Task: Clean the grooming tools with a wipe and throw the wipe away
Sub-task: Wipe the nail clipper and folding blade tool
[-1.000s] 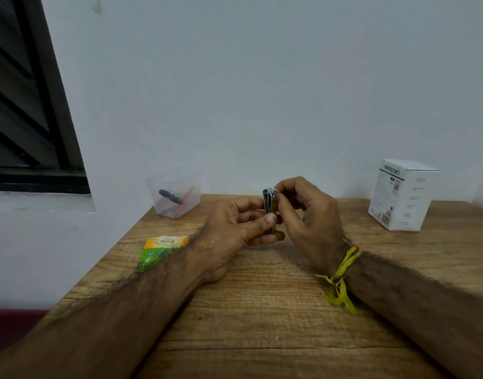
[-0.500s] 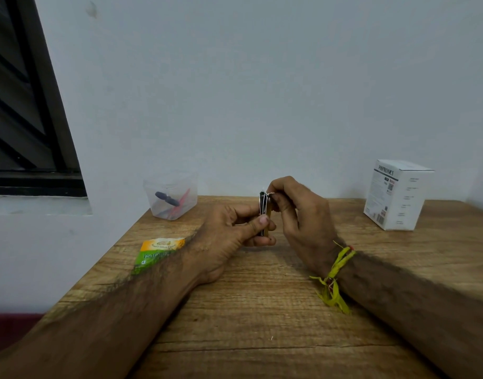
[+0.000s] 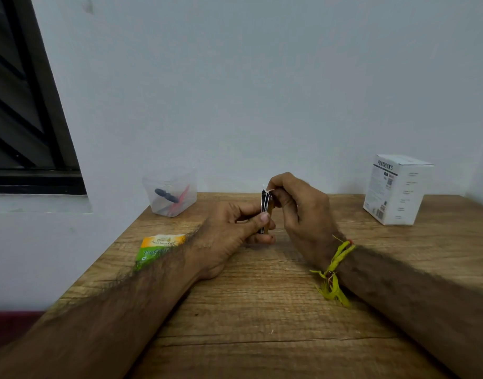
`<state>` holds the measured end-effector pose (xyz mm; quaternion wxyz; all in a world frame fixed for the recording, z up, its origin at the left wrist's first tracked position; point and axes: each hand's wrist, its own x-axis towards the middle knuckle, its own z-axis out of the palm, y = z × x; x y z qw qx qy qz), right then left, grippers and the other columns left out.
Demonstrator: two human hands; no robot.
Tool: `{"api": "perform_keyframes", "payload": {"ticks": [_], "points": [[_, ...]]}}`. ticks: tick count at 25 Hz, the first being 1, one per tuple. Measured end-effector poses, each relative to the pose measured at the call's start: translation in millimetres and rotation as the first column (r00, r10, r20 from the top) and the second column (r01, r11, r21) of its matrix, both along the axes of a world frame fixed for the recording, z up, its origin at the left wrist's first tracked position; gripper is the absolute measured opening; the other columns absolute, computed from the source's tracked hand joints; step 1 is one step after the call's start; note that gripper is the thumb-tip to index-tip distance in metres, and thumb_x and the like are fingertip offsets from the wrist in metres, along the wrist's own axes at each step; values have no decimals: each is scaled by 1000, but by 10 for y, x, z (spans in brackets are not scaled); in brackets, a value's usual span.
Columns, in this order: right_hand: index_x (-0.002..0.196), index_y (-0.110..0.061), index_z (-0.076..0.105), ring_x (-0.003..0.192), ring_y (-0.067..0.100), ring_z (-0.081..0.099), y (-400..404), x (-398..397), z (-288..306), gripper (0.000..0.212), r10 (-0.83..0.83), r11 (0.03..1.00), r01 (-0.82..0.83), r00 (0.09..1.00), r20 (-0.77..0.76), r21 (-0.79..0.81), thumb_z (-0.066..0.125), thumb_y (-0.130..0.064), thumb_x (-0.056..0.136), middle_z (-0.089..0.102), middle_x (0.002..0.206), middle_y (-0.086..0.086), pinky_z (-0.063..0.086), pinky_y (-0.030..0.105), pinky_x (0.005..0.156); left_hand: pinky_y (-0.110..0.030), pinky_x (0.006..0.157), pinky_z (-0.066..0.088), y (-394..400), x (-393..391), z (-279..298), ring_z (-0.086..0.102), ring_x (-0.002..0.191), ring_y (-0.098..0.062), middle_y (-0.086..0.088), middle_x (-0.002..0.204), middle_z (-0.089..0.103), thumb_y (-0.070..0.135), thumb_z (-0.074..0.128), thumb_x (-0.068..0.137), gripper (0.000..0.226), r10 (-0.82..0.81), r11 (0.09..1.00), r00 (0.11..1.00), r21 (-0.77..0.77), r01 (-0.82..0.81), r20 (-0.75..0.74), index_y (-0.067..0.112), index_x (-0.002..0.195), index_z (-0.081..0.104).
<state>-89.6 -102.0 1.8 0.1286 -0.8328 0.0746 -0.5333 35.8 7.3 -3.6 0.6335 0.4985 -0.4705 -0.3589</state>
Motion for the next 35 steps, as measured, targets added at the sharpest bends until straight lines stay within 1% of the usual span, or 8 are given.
{"api": "perform_keyframes", "payload": {"ticks": [6, 10, 12, 15, 17, 24, 30, 35], "points": [[98, -12, 62, 77, 3, 61, -7, 4, 7, 15, -1, 998, 1, 1000, 0, 62, 54, 1, 96, 61, 81, -11, 50, 21, 68, -22, 75, 60, -19, 10, 1, 73, 81, -22, -12, 95, 71, 7, 56, 100, 25, -26, 1000, 1000, 6, 26, -5, 4, 119, 71], [97, -11, 63, 78, 8, 64, 8, -2, -1, 13, -40, 995, 34, 997, 60, 88, 58, 0, 94, 64, 83, -6, 54, 30, 69, -21, 72, 59, -14, 21, 11, 74, 81, -24, -13, 94, 71, 7, 55, 100, 24, -37, 999, 997, 0, 37, -68, 4, 117, 71], [96, -8, 65, 80, 13, 64, 20, -3, -1, 10, -73, 997, 70, 993, 93, 32, 61, 0, 92, 65, 86, -1, 54, 35, 71, -20, 68, 59, -10, 42, 23, 76, 81, -26, -15, 93, 73, 6, 55, 100, 22, -15, 1000, 994, -6, 14, -109, 1, 115, 70], [96, -7, 66, 83, 15, 62, 72, 8, -17, 8, -85, 988, 84, 996, -7, -127, 63, -1, 91, 64, 91, 1, 53, 38, 73, -21, 61, 60, -15, 59, 15, 74, 77, -18, -12, 89, 75, 3, 55, 99, 21, -26, 1000, 993, -11, 25, -117, -5, 114, 67], [96, -6, 66, 84, 18, 61, 88, 15, -14, 7, -100, 978, 91, 994, -43, -187, 62, -3, 92, 64, 92, 2, 52, 40, 73, -22, 62, 60, -19, 66, 8, 72, 73, -13, -10, 87, 74, 3, 56, 99, 21, -12, 1000, 995, -10, 11, -103, -6, 114, 67], [95, -4, 68, 83, 23, 63, 112, 18, -22, 6, -149, 955, 138, 988, -24, -263, 62, -5, 93, 65, 89, 5, 53, 43, 73, -32, 78, 62, -41, 70, -9, 72, 84, -21, -19, 96, 73, 4, 55, 100, 21, 2, 1000, 995, -6, -3, -100, -4, 114, 69], [95, -2, 69, 84, 24, 65, 101, 12, 14, 7, -169, 949, 173, 985, 37, -262, 63, -4, 93, 68, 90, 7, 53, 41, 77, -29, 74, 62, -41, 75, -5, 74, 83, -19, -15, 92, 75, 3, 56, 99, 22, -24, 1000, 995, 13, 26, -96, -5, 114, 69], [96, -2, 70, 82, 26, 65, 85, 10, -5, 9, -174, 941, 171, 985, 17, -292, 63, -7, 94, 68, 90, 9, 54, 42, 75, -28, 71, 61, -32, 96, 2, 74, 81, -17, -14, 90, 74, 4, 55, 100, 21, -56, 998, 989, 15, 58, -136, -4, 111, 70]]}}
